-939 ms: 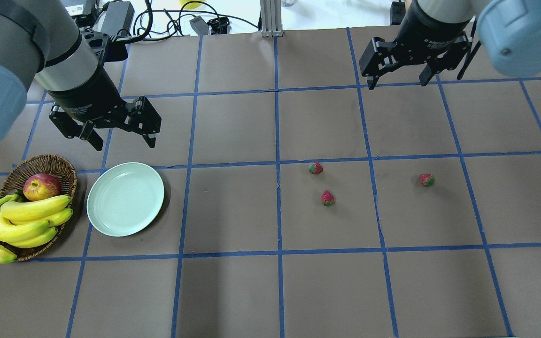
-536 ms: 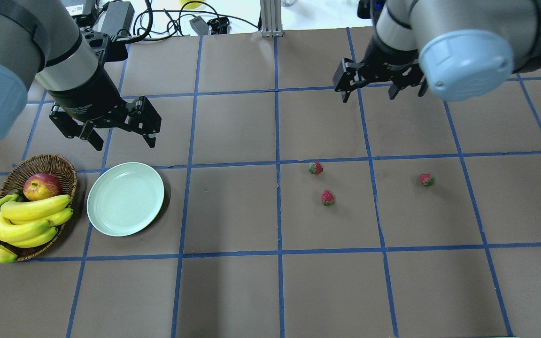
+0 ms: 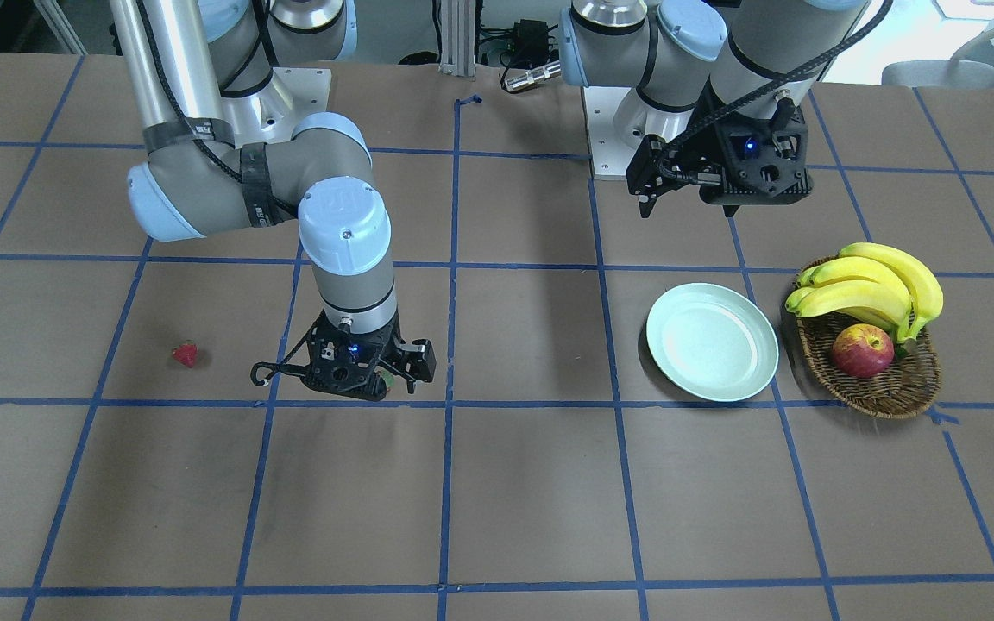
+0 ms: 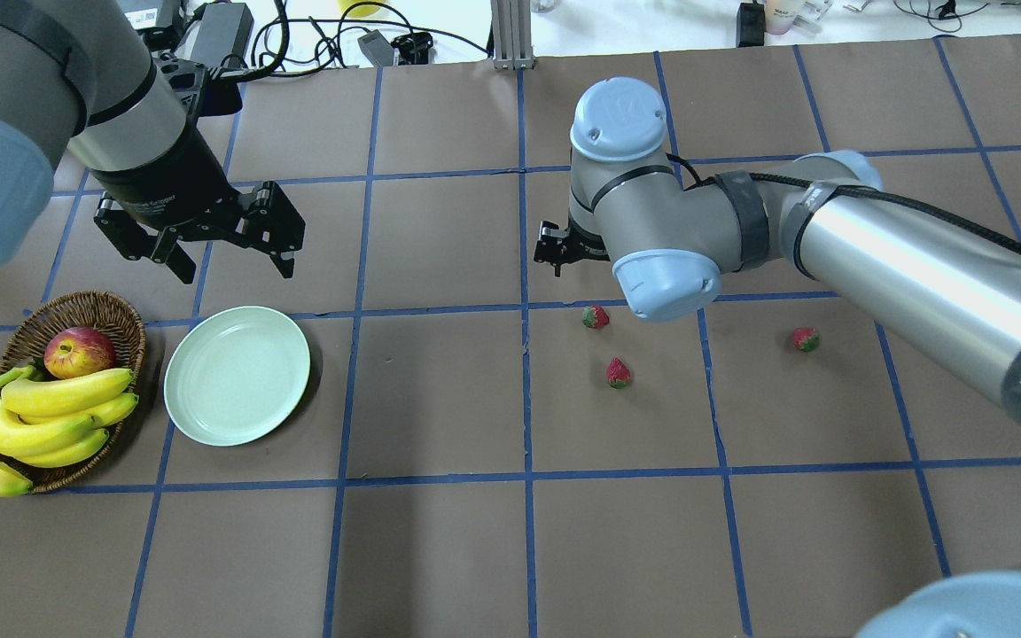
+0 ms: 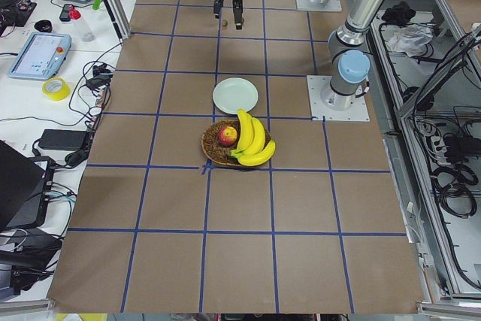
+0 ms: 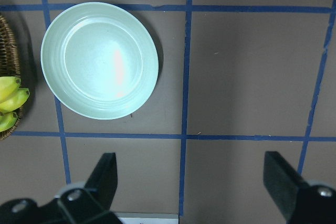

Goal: Collect all strawberries into plate
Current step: 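Reach the right gripper down and grasp the strawberry farthest from the robot, then carry the strawberry toward the plate and release it on the table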

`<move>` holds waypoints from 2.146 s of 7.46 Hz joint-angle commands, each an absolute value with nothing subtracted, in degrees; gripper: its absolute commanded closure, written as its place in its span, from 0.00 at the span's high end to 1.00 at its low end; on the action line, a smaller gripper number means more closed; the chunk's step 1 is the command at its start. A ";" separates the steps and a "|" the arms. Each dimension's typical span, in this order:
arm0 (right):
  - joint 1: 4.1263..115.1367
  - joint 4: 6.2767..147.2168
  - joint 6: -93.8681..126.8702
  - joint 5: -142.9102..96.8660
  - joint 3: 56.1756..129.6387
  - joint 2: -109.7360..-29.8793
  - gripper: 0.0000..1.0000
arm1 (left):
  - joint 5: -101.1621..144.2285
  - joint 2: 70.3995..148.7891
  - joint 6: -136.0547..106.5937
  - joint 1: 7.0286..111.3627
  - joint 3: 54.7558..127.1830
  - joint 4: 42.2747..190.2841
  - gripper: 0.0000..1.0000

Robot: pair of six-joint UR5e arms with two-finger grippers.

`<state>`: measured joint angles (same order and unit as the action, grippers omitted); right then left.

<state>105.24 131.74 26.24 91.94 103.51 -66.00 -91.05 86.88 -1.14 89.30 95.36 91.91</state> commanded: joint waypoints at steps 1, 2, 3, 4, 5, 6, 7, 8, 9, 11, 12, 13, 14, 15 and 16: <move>105.38 135.78 27.24 92.28 105.38 -62.41 1.00 | -91.14 86.84 -1.14 89.21 95.36 91.93 1.00; 105.38 135.79 27.42 92.37 105.73 -61.97 1.00 | -91.06 86.84 -1.14 89.30 95.36 91.93 1.00; 105.38 135.70 27.94 92.11 106.43 -62.05 1.00 | -91.05 87.01 -1.14 89.30 95.36 91.93 1.00; 105.38 135.44 28.04 92.11 105.74 -62.83 0.91 | -91.05 86.92 -1.14 89.30 95.36 91.93 1.00; 105.29 135.27 28.39 92.02 106.34 -64.06 0.82 | -91.14 86.92 -1.14 89.21 95.36 91.85 1.00; 105.29 135.00 29.69 92.20 106.43 -64.16 0.65 | -91.06 86.92 -1.14 89.30 95.36 91.85 1.00; 105.29 134.91 29.71 91.68 106.78 -64.07 0.47 | -91.05 86.92 -1.14 89.30 95.36 91.85 1.00; 105.29 134.91 29.71 91.67 107.66 -64.07 0.37 | -91.05 86.84 -1.14 89.38 95.36 92.11 1.00; 105.29 134.91 29.71 91.67 108.10 -64.07 0.26 | -91.05 86.84 -1.14 89.30 95.36 92.02 1.00; 104.94 134.83 29.79 91.67 106.71 -64.42 0.03 | -91.14 86.92 -1.14 89.30 95.36 92.02 1.00; 105.03 134.22 30.06 91.58 106.00 -65.21 0.00 | -91.06 86.84 -1.14 89.30 95.45 92.11 1.00; 105.38 133.16 33.10 91.23 105.82 -66.87 0.00 | -91.14 86.84 -1.14 89.30 95.80 92.02 1.00; 107.47 131.76 36.09 91.23 105.21 -68.02 0.00 | -91.14 86.84 -1.14 89.30 95.89 91.85 1.00; 112.97 131.84 39.26 91.23 103.03 -67.51 0.00 | -91.14 86.84 -1.14 89.30 95.89 91.76 1.00; 117.73 131.66 43.46 91.23 99.70 -65.93 0.00 | -91.14 86.75 -1.14 89.30 95.89 91.76 1.00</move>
<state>111.91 132.00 38.66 91.25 103.09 -67.06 -91.14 86.81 -1.14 89.30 95.85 91.81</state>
